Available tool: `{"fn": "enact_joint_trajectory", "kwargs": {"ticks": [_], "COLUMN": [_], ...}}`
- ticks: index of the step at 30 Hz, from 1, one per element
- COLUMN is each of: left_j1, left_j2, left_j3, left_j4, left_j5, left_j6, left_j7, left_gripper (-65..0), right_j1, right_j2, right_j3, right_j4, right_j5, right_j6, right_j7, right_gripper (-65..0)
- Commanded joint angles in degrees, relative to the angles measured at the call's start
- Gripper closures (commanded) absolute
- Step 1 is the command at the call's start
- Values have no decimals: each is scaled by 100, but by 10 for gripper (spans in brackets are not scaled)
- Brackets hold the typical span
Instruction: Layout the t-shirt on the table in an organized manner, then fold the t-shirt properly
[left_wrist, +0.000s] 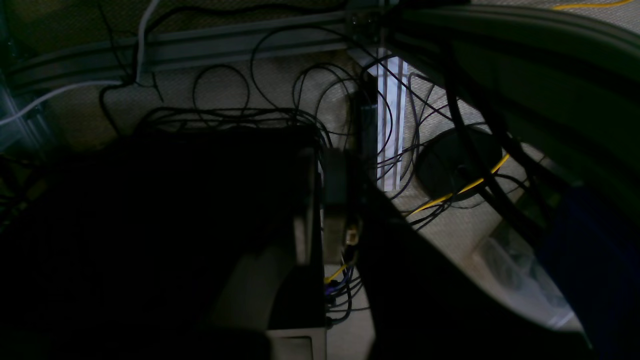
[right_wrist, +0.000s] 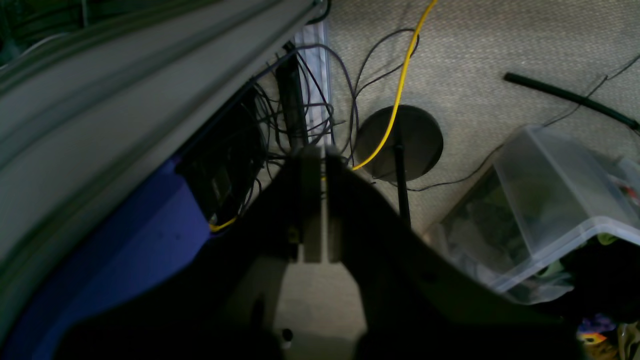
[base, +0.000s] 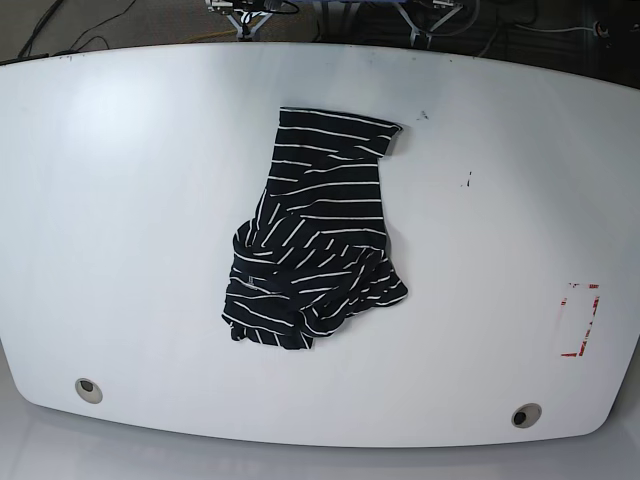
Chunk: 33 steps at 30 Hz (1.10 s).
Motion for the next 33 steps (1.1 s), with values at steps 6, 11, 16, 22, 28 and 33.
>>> {"fn": "enact_joint_trajectory", "kwargs": {"ticks": [6,11,16,22,28,33], "left_j1": [5,9,15,12,17,17], "left_j2": [29,30,34,31,35,35], "left_j3": [4,2,12,16,15,15], "left_j4": [-3,-3,-3,-3,-3,-3], "left_j5": [-6,-7,24,20,3,10], "left_j6": [10,9,6,7,17,19], "left_j7": [-11,-16,-13,-7,10,1], "left_gripper": [-18,-18,-15,-15,-12,-13], "right_j1": [-12,-12,2,4,14,20], "right_j2": [7,10,5,10,13,12], "right_j3": [-11,-5,1,1,-21,-27], "right_j4": [14,14,31,29,60,62], "right_j5": [8,9,-3,2,17,16], "right_j6": [25,21,16,15,30,34], "right_j7": [12,24,-42,-61,-64,-69], "right_gripper": [-5,-5,-5,-6,-6,-6]}}
